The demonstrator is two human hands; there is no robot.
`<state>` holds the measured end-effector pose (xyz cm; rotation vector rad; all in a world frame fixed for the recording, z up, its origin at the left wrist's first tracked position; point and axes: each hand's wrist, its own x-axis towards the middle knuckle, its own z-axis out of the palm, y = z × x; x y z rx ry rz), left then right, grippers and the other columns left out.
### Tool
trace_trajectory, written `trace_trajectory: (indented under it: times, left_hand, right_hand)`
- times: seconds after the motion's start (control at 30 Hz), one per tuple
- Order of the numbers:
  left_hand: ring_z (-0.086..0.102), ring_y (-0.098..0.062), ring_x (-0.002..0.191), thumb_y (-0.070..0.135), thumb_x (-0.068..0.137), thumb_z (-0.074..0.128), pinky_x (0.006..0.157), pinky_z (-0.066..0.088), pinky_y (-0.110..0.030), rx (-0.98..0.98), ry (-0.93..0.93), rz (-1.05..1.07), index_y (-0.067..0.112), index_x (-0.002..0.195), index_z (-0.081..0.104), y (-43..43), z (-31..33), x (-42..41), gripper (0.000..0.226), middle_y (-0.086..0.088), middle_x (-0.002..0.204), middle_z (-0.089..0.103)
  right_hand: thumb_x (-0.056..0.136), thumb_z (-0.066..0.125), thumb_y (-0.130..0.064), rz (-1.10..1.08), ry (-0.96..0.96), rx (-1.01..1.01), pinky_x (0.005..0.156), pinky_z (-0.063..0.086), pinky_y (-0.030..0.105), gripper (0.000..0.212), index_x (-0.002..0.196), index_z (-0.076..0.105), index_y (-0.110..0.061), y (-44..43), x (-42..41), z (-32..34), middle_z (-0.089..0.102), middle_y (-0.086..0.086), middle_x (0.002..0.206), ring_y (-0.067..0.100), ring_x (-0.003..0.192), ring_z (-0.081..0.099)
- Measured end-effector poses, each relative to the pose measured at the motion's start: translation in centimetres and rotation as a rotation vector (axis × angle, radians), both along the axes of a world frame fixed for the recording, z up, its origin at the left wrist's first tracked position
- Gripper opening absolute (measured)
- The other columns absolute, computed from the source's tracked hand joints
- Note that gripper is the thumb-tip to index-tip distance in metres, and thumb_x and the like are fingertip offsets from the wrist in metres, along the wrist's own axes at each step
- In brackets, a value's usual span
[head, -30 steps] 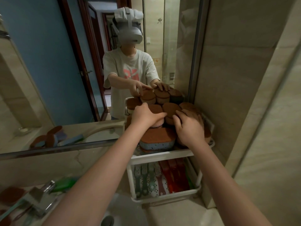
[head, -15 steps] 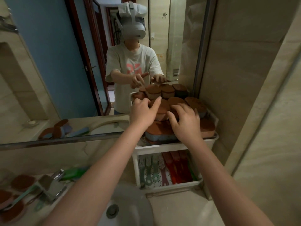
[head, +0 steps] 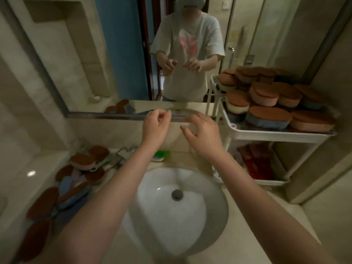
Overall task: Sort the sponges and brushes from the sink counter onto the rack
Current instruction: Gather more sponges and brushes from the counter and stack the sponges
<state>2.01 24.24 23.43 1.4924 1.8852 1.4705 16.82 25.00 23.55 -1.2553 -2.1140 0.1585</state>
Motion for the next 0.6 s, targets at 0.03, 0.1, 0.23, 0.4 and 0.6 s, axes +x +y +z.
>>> trace_trajectory:
  times: [0.03, 0.1, 0.23, 0.4, 0.6]
  left_hand:
    - [0.055, -0.014, 0.087, 0.032, 0.094, 0.050, 0.068, 0.038, -0.020, -0.020, -0.003, 0.022, 0.018, 0.091, 0.057, -1.0, -0.7, -1.9, 0.016, -0.004, 0.097, 0.061]
    - [0.055, -0.015, 0.085, 0.028, 0.093, 0.052, 0.063, 0.037, -0.016, -0.059, -0.021, 0.064, 0.017, 0.089, 0.057, -3.1, -2.1, -5.5, 0.013, -0.002, 0.092, 0.060]
    - [0.058, -0.022, 0.092, 0.025, 0.092, 0.054, 0.076, 0.041, -0.026, -0.145, -0.036, 0.177, 0.008, 0.098, 0.062, -7.2, -5.4, -12.8, 0.020, -0.009, 0.097, 0.064]
    - [0.060, -0.026, 0.096, 0.027, 0.092, 0.054, 0.083, 0.043, -0.033, -0.257, -0.053, 0.324, 0.006, 0.099, 0.064, -12.5, -9.5, -21.2, 0.024, -0.012, 0.101, 0.066]
    - [0.059, -0.023, 0.094, 0.026, 0.091, 0.055, 0.077, 0.040, -0.027, -0.360, -0.079, 0.484, 0.005, 0.100, 0.063, -18.9, -13.1, -28.2, 0.024, -0.010, 0.100, 0.066]
  right_hand:
    - [0.089, 0.055, -0.036, 0.035, 0.005, -0.038, 0.090, 0.045, 0.041, 0.030, 0.109, 0.066, -0.017, -0.7, -1.8, -0.6, 0.065, 0.005, 0.111, 0.025, 0.107, 0.057]
    - [0.090, 0.058, -0.033, 0.115, 0.007, -0.095, 0.092, 0.042, 0.037, 0.029, 0.113, 0.065, -0.017, -1.9, -5.3, -1.9, 0.063, 0.004, 0.116, 0.023, 0.111, 0.054]
    - [0.088, 0.061, -0.024, 0.245, 0.021, -0.246, 0.092, 0.040, 0.033, 0.027, 0.113, 0.065, -0.011, -4.0, -12.2, -4.7, 0.063, 0.010, 0.115, 0.027, 0.110, 0.054]
    - [0.086, 0.064, -0.022, 0.351, -0.016, -0.370, 0.088, 0.048, 0.038, 0.028, 0.110, 0.066, -0.008, -6.3, -20.3, -8.5, 0.066, 0.013, 0.113, 0.030, 0.106, 0.060]
    - [0.086, 0.063, -0.019, 0.556, -0.176, -0.425, 0.085, 0.048, 0.038, 0.026, 0.109, 0.068, -0.008, -8.6, -27.7, -13.3, 0.067, 0.014, 0.111, 0.031, 0.104, 0.060]
